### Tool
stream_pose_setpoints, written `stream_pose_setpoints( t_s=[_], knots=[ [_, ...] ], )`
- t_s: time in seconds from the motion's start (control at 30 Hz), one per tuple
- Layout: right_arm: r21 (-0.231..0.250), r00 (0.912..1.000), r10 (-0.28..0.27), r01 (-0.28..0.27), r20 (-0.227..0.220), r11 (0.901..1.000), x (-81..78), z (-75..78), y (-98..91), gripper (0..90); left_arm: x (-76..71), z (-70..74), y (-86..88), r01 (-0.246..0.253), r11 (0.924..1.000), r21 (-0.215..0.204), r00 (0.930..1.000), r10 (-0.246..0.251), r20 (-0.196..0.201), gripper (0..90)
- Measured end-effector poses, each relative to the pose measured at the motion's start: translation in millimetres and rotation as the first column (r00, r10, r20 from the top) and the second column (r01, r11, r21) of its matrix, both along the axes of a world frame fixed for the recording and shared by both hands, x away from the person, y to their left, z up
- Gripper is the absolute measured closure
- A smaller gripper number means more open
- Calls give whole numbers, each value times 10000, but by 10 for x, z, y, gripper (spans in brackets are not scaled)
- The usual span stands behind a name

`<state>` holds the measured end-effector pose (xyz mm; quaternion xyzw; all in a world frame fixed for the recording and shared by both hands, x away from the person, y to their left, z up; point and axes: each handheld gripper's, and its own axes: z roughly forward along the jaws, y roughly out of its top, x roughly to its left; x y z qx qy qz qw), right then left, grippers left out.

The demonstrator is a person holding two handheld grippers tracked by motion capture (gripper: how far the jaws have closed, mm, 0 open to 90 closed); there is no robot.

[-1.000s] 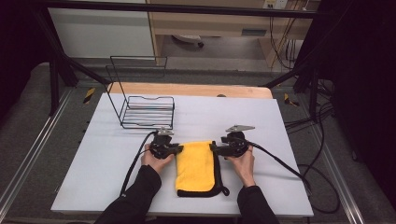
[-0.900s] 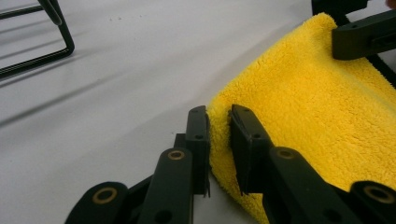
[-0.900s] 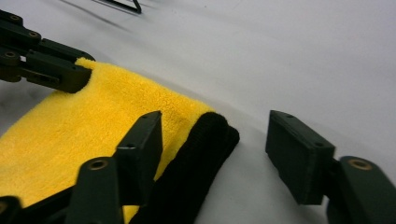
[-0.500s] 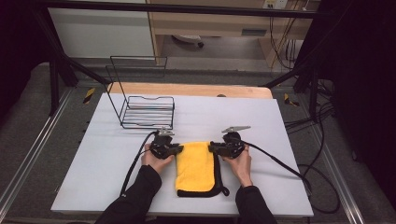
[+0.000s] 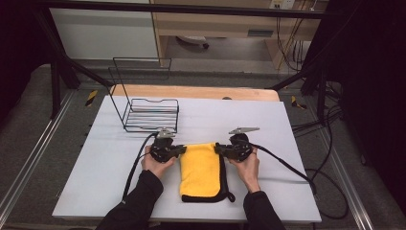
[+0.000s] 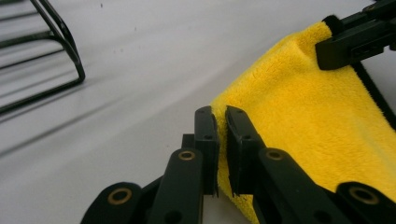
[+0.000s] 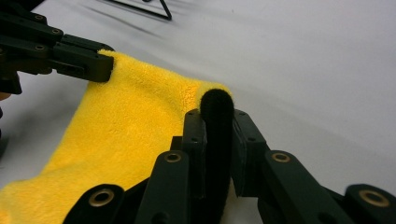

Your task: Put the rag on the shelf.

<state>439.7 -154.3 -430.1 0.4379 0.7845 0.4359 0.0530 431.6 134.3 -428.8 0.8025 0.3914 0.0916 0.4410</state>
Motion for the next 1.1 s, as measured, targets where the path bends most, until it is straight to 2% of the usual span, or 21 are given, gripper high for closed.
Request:
stream_pose_setpoints(
  t_s=[0.23,0.53,0.7,0.9,1.1],
  knots=[
    [570,9978,-78,41,653,9984,-122,166,-64,783,-53,209,23,172,9990,-410,9985,-150,532,840],
    [783,9901,-240,133,1385,9968,-241,338,-112,784,-127,427,19,425,9972,-610,9934,-357,1089,841],
    [889,9803,-368,197,1942,9958,-300,478,-112,784,-173,580,42,529,9957,-766,9877,-409,1509,841],
    [1088,9655,-467,193,2561,9939,-379,651,-113,786,-244,739,53,561,9947,-862,9773,-370,2086,841],
    [1105,9559,-509,195,2892,9937,-427,752,-109,786,-276,849,61,601,9936,-955,9703,-356,2395,841]
  ],
)
